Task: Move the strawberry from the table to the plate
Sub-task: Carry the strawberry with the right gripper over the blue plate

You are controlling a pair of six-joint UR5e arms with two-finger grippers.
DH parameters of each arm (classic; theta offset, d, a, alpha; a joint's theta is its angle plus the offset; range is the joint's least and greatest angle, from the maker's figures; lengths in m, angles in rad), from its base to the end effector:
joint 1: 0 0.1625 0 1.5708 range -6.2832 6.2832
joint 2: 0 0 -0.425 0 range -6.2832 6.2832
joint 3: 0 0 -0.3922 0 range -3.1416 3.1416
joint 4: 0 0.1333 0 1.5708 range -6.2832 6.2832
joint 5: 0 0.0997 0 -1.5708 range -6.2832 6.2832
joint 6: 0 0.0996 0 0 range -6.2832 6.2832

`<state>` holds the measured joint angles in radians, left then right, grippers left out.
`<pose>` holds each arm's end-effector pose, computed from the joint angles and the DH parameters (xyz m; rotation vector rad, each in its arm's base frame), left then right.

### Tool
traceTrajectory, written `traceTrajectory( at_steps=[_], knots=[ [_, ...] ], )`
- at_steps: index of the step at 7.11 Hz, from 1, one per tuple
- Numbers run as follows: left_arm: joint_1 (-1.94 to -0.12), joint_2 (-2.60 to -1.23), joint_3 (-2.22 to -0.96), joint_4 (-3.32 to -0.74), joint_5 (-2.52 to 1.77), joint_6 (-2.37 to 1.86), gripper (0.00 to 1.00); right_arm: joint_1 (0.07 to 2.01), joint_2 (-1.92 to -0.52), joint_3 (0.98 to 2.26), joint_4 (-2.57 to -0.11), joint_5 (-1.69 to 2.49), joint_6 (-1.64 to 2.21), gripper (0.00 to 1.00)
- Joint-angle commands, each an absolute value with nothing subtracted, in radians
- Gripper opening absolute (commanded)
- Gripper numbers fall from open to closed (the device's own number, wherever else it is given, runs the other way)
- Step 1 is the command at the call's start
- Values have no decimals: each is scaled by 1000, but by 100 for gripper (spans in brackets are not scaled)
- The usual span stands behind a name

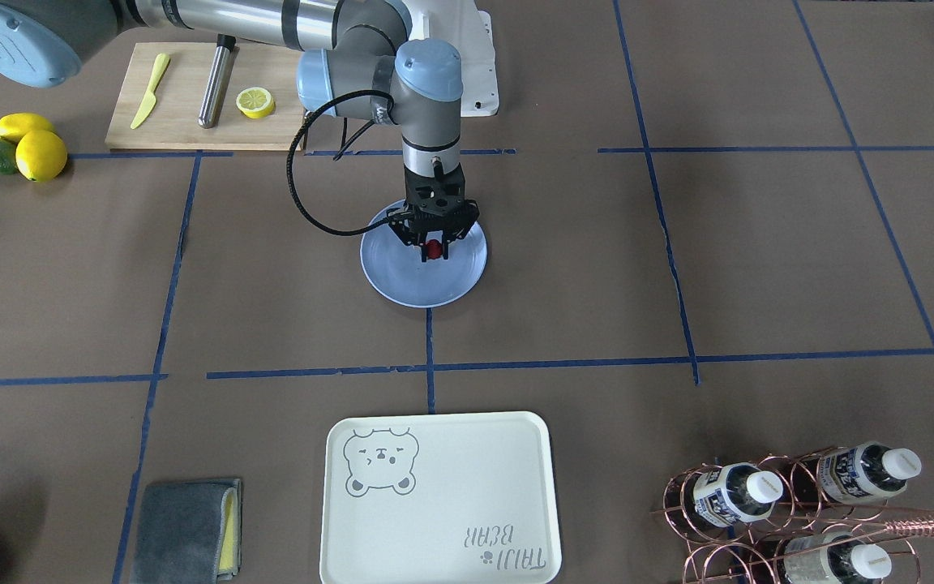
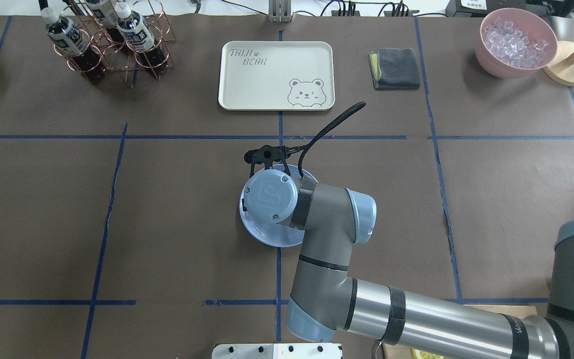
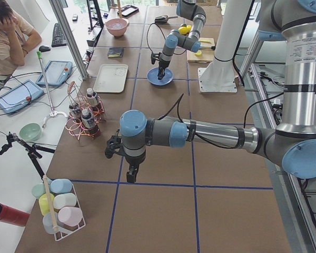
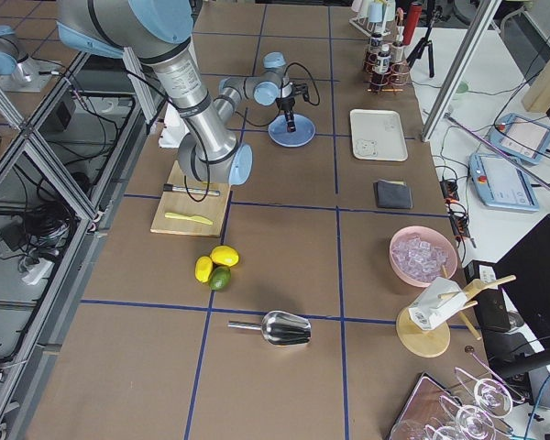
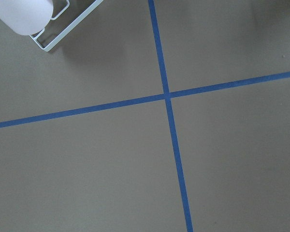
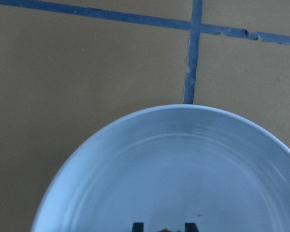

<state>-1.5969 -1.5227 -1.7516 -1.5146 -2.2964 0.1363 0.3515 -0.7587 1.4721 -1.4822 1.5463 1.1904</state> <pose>-0.0795 -0.4715 0.6018 0.1318 0.7175 0.1330 -0.6535 -0.3843 0.1958 0.3086 -0.7406 -0.0175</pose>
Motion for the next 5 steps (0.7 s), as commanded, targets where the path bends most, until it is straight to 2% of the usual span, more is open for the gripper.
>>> traceTrajectory(
  at_steps=[1,4,5],
  knots=[
    [-1597,-1523,-1750,-1514,-2296,137,100,354,-761,1473,-1486,1536,1177,0],
    [-1597,-1523,-1750,-1516,-2296,138,100,360,-775,1476,-1491,1522,1174,0],
    [-1597,-1523,-1747,-1516,-2296,138,100,360,-775,1474,-1486,1520,1157,51]
  ],
)
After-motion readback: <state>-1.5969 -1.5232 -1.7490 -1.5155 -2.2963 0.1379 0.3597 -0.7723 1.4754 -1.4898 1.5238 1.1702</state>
